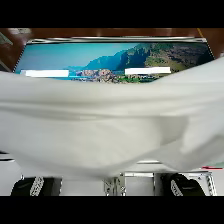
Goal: Fold the shirts.
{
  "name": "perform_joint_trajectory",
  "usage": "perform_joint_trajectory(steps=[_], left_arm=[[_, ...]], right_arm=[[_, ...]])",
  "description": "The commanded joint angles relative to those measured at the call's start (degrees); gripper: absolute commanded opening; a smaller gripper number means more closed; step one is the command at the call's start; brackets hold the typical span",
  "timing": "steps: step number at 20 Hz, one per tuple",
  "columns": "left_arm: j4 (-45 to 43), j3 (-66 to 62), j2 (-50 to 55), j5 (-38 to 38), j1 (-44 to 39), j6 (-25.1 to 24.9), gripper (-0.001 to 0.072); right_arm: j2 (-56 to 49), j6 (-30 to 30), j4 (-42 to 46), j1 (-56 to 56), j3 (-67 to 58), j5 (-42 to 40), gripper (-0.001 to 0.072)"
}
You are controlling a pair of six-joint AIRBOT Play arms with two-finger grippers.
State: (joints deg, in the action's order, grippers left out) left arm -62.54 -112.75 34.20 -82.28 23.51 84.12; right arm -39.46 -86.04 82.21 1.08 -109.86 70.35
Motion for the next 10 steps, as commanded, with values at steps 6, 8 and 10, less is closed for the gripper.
perform_joint_trajectory(steps=[6,8,10], left_arm=[[-6.1,32.48,0.15,-9.99,0.04,-0.07,0.0039],[-6.08,44.17,2.99,-5.05,0.04,-0.09,0.004],[-6.03,51.3,9.55,2.25,0.02,-0.52,0.004]], right_arm=[[-22.08,-0.09,4.22,-0.22,9.6,27.06,0.0054],[-29.11,-0.07,-0.07,-0.22,17.4,17.92,0.0054],[-37.86,0.13,-4.92,-0.22,21.0,7.21,0.0054]])
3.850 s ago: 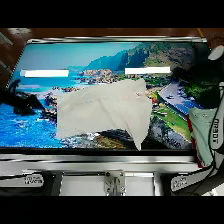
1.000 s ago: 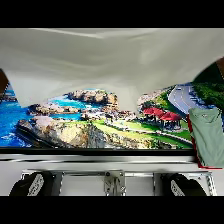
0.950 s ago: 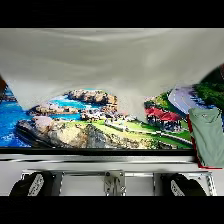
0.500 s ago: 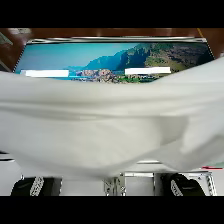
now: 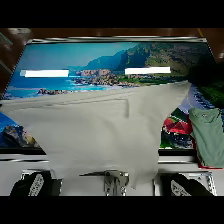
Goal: Fold the shirts.
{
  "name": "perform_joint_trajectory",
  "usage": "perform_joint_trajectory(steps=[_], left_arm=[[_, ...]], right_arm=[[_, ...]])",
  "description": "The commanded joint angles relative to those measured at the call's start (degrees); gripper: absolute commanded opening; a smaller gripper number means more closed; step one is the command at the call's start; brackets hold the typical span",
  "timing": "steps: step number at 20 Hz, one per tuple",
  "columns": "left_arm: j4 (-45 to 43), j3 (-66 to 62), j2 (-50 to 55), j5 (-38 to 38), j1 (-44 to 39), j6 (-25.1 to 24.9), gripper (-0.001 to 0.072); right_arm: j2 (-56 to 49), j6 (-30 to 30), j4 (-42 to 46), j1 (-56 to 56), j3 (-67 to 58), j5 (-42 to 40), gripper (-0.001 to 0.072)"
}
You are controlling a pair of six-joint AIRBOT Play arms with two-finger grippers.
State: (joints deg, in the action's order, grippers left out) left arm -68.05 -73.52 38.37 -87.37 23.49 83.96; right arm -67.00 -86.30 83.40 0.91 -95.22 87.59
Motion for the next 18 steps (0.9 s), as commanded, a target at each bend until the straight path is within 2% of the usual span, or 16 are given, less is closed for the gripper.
perform_joint_trajectory(steps=[1,3,6,8,11,15,18], left_arm=[[-0.35,13.18,10.25,10.8,-0.13,-0.33,0.004],[2.27,11.96,20.44,17.33,-1.18,-0.92,0.004],[9.46,5.29,35.67,26.21,-4.07,-6.23,0.004],[11.78,-0.35,43.82,32.65,-6.38,-7.93,0.004],[11.76,-7.15,52.94,41.7,-9.55,-7.91,0.004],[11.76,-11.32,61.29,47.98,-11.74,-7.87,0.004],[11.78,-11.32,64.35,45.81,-12.02,-7.52,0.0041]], right_arm=[[-14.67,0.94,-8.66,-0.07,6.36,-14.71,0.0054],[-21.7,2.49,-13.55,-0.07,6.38,-25.16,0.0054],[-27.5,2.54,-16.65,-0.07,6.36,-38.99,0.0054],[-29.9,2.54,-18.29,-0.07,6.38,-45.31,0.0054],[-32.85,2.54,-18.51,-0.07,6.38,-53.07,0.0054],[-35.91,2.51,-18.69,-0.07,6.38,-56.39,0.0054],[-37.99,2.29,-19.08,-0.07,6.38,-49.64,0.0054]])
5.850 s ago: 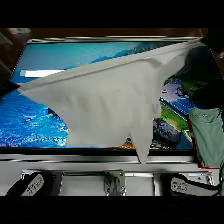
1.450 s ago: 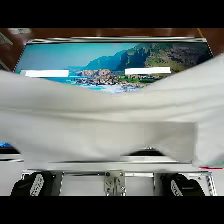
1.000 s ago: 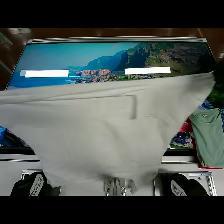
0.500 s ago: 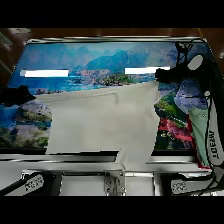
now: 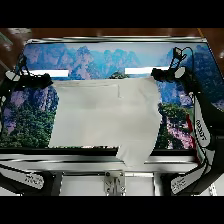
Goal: Fold the shirts.
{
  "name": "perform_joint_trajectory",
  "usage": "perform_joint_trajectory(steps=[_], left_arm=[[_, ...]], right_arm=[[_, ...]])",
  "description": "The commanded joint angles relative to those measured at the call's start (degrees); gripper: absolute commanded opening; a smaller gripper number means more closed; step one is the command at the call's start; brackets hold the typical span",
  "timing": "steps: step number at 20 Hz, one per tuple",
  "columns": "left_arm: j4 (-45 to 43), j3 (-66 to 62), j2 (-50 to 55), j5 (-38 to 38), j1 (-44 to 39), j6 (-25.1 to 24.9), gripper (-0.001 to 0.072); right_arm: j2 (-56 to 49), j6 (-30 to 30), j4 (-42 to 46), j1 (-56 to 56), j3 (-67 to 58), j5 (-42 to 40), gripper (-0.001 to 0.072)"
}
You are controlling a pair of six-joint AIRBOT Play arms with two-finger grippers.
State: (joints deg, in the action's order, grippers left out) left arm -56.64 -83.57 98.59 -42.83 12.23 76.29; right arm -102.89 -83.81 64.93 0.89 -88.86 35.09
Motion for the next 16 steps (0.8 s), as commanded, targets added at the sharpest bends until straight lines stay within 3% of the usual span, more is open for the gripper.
perform_joint_trajectory(steps=[1,4,7,9,12,16], left_arm=[[0.35,-1.29,4.52,0.04,-0.74,0.48,0.004],[-0.37,-2.49,4.5,-9.29,0.33,0.42,0.004],[-1.99,-4.85,4.52,-27.52,3.08,-0.24,0.004],[-5.57,-4.98,4.57,-36.92,4.72,0.11,0.004],[-11.43,-4.96,4.92,-43.43,5.38,1.7,0.004],[-11.72,-4.96,5.81,-43.56,4.5,3.5,0.004]], right_arm=[[-2.38,-0.2,-0.55,-0.02,0.02,5.44,0.0054],[-0.9,-0.61,-0.26,0.02,0.0,14.95,0.0054],[2.45,-2.34,7.06,-0.02,0.02,32.57,0.0054],[2.8,-6.51,13.03,0.0,0.17,43.23,0.0054],[2.71,-9.01,16.68,0.0,3.28,46.38,0.0053],[2.71,-9.84,11.28,-0.04,7.67,43.12,0.0053]])
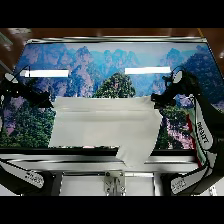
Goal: Fold the shirts.
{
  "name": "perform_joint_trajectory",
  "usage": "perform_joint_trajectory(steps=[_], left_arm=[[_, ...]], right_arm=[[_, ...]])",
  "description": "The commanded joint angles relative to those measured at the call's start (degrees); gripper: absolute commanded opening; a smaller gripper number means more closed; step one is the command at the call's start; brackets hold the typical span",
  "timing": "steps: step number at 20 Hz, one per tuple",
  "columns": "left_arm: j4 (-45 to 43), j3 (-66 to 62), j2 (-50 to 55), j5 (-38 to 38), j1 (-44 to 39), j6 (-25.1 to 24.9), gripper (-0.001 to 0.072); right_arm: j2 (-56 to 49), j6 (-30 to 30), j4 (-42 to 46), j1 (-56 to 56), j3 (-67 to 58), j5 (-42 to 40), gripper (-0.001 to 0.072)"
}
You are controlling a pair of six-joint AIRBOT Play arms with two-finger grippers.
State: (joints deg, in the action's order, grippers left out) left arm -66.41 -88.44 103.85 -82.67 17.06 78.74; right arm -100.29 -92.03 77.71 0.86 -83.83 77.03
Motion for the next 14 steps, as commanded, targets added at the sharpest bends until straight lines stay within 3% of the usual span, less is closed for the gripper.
perform_joint_trajectory(steps=[1,4,5,6,7,8,11,12,14], left_arm=[[-1.95,-0.09,1.07,-3.72,-0.85,1.07,0.004],[-2.01,-0.09,2.71,-3.56,-2.51,1.09,0.004],[-2.01,-0.11,2.82,-3.5,-2.69,1.79,0.0043],[-1.99,-0.13,2.67,-3.63,-2.64,2.14,0.017],[-1.99,-0.15,2.23,-4.57,-2.36,2.32,0.043],[-2.23,-0.15,1.44,-5.81,-1.73,2.97,0.061],[-2.23,-0.15,-3.08,-9.7,2.19,2.47,0.0609],[-2.21,-0.02,-5.16,-11.34,4.11,1.49,0.0608],[-2.21,3.37,-9.86,-13.92,8.5,0.74,0.061]], right_arm=[[0.11,-2.14,-2.21,-0.02,3.21,0.52,0.0054],[0.11,-2.47,-2.89,0.0,3.5,0.2,0.0054],[0.13,-2.43,-2.82,0.02,3.5,0.39,0.0085],[0.31,-2.34,-2.84,0.02,3.48,0.44,0.0304],[0.79,-1.79,-2.86,0.04,3.41,1.2,0.058],[1.79,-0.07,-2.36,0.04,3.3,2.58,0.0603],[7.96,2.69,6.45,0.52,3.32,7.98,0.0609],[9.99,2.73,10.43,1.33,3.32,11.04,0.0685],[13.88,5.01,12.39,4.63,4.74,17.14,0.0685]])
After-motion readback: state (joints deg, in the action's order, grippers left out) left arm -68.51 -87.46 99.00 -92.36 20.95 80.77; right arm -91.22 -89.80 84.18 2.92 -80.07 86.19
